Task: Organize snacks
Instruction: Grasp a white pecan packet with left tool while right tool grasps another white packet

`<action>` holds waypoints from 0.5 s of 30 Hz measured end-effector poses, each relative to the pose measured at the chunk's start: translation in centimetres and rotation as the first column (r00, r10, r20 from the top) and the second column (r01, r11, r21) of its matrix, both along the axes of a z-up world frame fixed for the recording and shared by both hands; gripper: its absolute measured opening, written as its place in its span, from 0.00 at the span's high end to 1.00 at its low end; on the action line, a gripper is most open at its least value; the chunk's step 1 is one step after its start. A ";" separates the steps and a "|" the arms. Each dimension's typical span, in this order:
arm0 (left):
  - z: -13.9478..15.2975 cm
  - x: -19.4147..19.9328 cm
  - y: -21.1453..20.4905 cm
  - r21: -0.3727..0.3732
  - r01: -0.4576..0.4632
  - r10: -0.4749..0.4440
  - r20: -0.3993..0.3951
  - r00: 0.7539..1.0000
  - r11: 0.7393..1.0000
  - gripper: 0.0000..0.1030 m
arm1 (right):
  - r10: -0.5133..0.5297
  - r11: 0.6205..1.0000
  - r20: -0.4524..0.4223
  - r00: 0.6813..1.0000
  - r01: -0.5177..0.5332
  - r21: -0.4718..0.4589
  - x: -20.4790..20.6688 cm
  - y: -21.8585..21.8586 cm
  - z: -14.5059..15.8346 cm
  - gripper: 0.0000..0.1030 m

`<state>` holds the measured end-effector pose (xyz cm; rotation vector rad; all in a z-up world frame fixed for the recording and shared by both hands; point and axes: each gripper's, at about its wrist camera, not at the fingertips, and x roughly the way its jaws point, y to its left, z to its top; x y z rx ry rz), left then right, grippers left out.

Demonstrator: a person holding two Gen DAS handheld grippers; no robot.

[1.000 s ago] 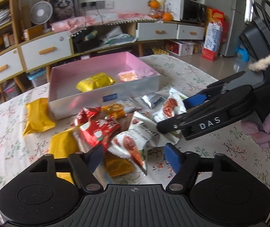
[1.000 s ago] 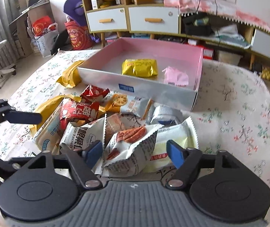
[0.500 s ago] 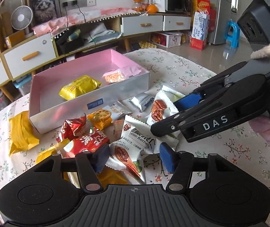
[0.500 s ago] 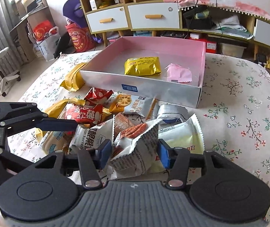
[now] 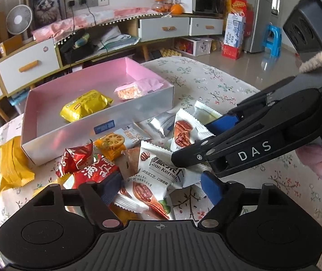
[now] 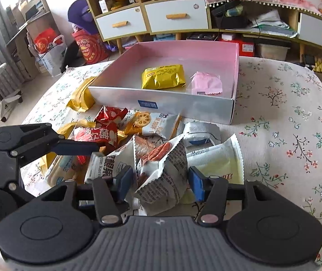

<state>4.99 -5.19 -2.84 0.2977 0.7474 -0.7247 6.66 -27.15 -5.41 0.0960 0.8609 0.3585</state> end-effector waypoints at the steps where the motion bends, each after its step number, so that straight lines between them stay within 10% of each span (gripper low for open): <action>1: 0.0 0.0 0.0 -0.002 -0.002 0.002 -0.002 1.000 1.000 0.24 | -0.003 1.000 -0.002 1.000 0.003 0.007 0.1 -0.1 -0.1 0.52; 15: 0.6 -0.6 0.8 0.020 -0.037 0.037 -0.025 0.999 0.999 0.59 | -0.039 0.999 0.004 0.999 0.039 0.037 0.2 -1.4 0.6 0.65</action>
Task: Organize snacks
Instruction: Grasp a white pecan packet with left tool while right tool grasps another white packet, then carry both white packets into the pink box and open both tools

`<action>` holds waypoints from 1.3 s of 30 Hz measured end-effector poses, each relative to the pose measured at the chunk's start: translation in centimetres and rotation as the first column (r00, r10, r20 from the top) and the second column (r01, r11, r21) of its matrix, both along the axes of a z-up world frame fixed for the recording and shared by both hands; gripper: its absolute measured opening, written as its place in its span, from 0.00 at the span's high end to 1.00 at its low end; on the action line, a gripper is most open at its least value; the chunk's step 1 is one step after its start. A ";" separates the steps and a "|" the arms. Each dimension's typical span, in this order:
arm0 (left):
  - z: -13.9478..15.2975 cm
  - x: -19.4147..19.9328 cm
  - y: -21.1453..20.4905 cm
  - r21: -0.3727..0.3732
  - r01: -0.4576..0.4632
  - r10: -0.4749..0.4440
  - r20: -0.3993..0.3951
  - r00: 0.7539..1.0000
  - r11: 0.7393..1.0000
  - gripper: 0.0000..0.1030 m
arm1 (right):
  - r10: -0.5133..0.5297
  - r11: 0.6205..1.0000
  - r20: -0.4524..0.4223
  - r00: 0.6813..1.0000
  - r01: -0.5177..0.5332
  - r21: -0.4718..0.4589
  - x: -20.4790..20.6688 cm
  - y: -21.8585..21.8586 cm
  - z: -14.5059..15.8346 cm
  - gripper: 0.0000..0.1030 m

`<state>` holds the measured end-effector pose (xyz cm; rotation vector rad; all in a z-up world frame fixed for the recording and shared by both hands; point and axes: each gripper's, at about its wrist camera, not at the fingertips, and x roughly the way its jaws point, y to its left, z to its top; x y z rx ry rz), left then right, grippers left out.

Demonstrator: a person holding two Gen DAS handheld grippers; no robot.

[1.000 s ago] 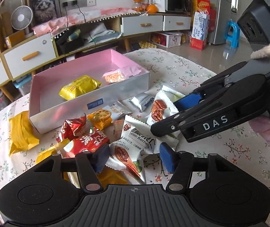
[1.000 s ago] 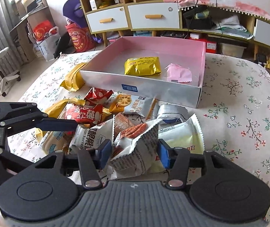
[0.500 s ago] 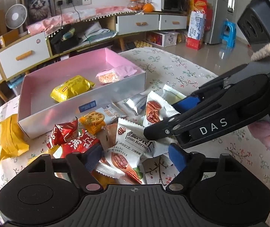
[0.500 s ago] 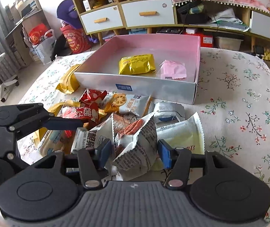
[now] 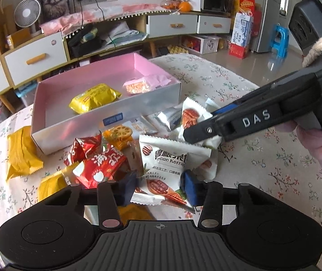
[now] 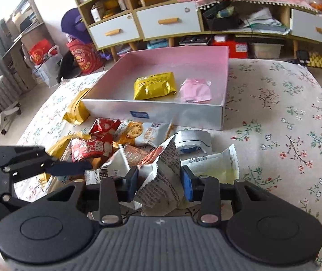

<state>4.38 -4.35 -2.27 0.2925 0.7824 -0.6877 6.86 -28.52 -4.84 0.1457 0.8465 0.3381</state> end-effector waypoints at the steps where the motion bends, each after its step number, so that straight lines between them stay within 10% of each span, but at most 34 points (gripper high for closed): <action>1: 0.0 0.0 0.0 0.004 0.002 -0.002 -0.005 1.000 1.000 0.59 | 0.001 1.000 -0.002 1.000 -0.001 0.002 0.0 0.0 0.0 0.65; 19: -1.0 0.2 -1.7 0.085 -0.033 0.029 0.043 0.999 0.996 0.44 | -0.026 1.000 0.003 1.000 0.026 -0.007 0.0 -0.5 0.7 0.65; 27: -0.3 0.6 -1.5 0.054 -0.105 0.104 0.012 0.994 0.993 0.63 | -0.047 0.999 0.007 0.999 0.047 -0.005 -0.2 -0.8 1.0 0.65; 39: 3.0 -0.1 0.8 -0.055 -0.214 0.214 -0.010 0.977 0.975 0.64 | -0.127 0.991 0.049 0.991 0.124 0.059 -0.7 -2.0 2.9 0.65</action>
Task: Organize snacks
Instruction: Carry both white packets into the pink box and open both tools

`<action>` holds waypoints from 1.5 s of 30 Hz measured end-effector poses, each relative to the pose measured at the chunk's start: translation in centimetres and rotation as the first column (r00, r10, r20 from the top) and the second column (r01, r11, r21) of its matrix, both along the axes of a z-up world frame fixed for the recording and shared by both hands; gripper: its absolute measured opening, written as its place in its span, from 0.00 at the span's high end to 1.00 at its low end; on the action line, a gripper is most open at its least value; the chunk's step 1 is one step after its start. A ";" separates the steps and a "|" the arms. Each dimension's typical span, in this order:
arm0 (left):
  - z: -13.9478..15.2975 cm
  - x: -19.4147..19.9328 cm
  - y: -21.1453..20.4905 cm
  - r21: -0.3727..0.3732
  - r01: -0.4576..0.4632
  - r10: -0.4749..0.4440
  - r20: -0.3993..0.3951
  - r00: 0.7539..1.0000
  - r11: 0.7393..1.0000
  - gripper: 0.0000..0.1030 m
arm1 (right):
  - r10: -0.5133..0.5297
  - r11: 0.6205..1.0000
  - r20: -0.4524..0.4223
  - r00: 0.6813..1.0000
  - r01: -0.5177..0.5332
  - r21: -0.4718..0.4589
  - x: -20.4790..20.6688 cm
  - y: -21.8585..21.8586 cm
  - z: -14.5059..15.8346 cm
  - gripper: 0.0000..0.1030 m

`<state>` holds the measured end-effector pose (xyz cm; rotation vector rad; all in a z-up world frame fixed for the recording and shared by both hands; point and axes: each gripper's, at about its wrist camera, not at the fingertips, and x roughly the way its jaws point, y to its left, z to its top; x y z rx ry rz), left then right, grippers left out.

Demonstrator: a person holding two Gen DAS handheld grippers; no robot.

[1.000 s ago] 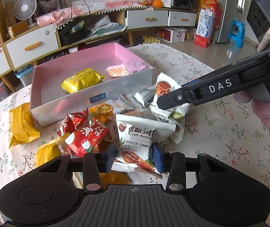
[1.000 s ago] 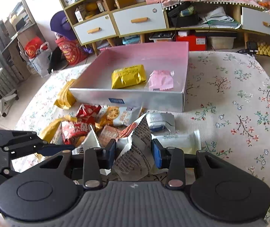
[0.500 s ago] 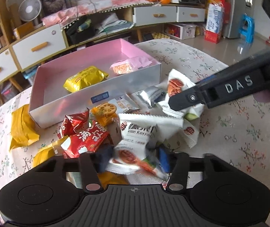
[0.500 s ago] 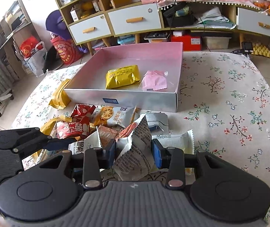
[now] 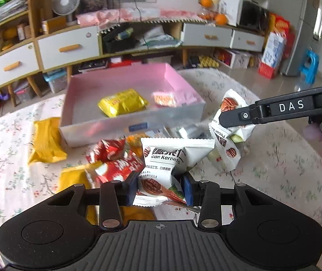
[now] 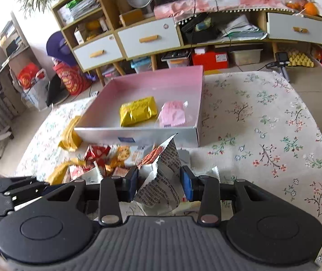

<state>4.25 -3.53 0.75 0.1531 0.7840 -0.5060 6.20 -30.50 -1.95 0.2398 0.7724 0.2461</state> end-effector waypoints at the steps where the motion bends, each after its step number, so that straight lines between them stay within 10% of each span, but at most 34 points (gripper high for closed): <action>1: 0.4 0.1 0.2 -0.007 -0.011 0.011 0.006 1.000 1.000 0.64 | -0.002 1.000 0.008 1.000 0.002 0.008 0.0 0.0 0.3 0.65; 12: 2.3 8.1 1.5 -0.034 -0.176 0.178 0.080 0.981 0.984 0.63 | -0.071 0.992 0.078 0.994 0.062 0.111 4.7 0.2 2.0 0.65; 23: -2.5 15.8 3.2 -0.057 -0.289 0.291 0.040 0.956 0.956 0.63 | -0.068 0.995 0.128 0.989 0.058 0.082 9.8 2.3 -0.4 0.65; 42: -2.9 13.6 1.8 0.063 -0.254 0.256 -0.019 0.966 0.965 0.62 | -0.001 1.000 -0.071 0.998 0.003 0.026 9.6 3.2 -2.0 0.65; 45: -2.7 12.9 2.2 -0.011 -0.249 0.249 0.043 0.968 0.968 0.43 | -0.015 0.997 -0.011 1.000 0.016 0.077 9.6 2.6 -1.7 0.61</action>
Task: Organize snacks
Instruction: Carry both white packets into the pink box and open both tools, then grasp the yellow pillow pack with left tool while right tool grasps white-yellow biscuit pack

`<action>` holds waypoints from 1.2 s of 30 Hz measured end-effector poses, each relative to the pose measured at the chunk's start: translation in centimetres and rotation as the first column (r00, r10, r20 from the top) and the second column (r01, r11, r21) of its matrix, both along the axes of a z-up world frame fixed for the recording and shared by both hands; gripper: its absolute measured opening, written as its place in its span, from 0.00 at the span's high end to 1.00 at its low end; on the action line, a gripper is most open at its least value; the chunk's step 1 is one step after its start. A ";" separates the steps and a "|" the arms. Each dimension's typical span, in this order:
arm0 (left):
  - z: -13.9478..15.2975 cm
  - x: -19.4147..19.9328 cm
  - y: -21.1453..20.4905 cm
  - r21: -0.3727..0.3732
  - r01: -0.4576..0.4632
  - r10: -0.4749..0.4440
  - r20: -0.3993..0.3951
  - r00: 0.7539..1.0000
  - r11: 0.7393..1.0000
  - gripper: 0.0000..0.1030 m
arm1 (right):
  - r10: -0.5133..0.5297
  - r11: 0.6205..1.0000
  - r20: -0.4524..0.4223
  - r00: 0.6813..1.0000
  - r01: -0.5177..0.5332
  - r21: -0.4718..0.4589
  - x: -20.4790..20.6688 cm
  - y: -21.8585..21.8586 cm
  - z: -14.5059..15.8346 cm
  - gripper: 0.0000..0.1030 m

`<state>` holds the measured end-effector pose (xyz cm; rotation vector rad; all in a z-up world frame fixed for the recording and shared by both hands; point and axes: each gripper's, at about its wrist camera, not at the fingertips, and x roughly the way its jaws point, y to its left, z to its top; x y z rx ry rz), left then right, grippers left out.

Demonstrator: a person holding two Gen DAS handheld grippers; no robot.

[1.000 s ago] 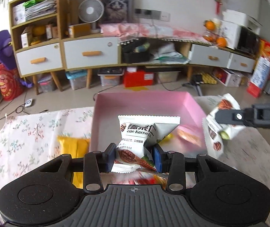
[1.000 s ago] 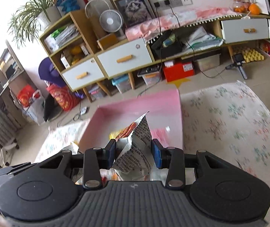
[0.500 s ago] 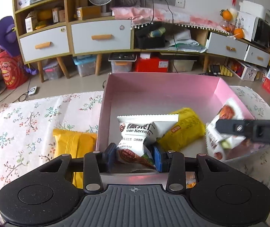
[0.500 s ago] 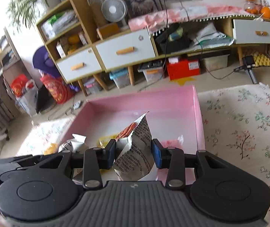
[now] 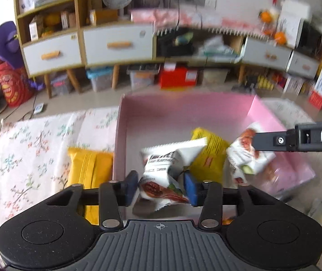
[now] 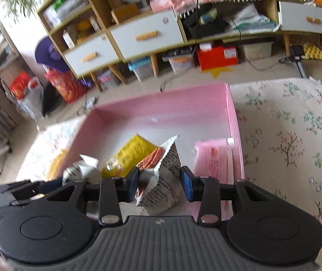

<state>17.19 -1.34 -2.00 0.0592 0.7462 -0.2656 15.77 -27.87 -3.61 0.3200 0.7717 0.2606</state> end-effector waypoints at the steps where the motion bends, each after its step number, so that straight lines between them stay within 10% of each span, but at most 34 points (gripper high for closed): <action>1: 0.1 -0.3 0.2 -0.018 -0.014 0.014 0.020 1.000 1.000 0.35 | -0.006 1.000 0.009 1.000 0.006 0.018 -0.1 -0.2 0.3 0.48; 13: 3.3 -5.0 1.0 -0.053 -0.010 0.013 0.048 0.999 0.999 0.08 | 0.026 0.996 0.112 0.993 -0.016 -0.089 -3.1 0.2 4.0 0.07; 36: 2.7 -14.1 3.6 0.066 -0.030 0.033 -0.046 0.998 0.997 0.03 | 0.022 0.983 0.102 0.995 -0.003 -0.186 -9.5 0.0 2.9 0.00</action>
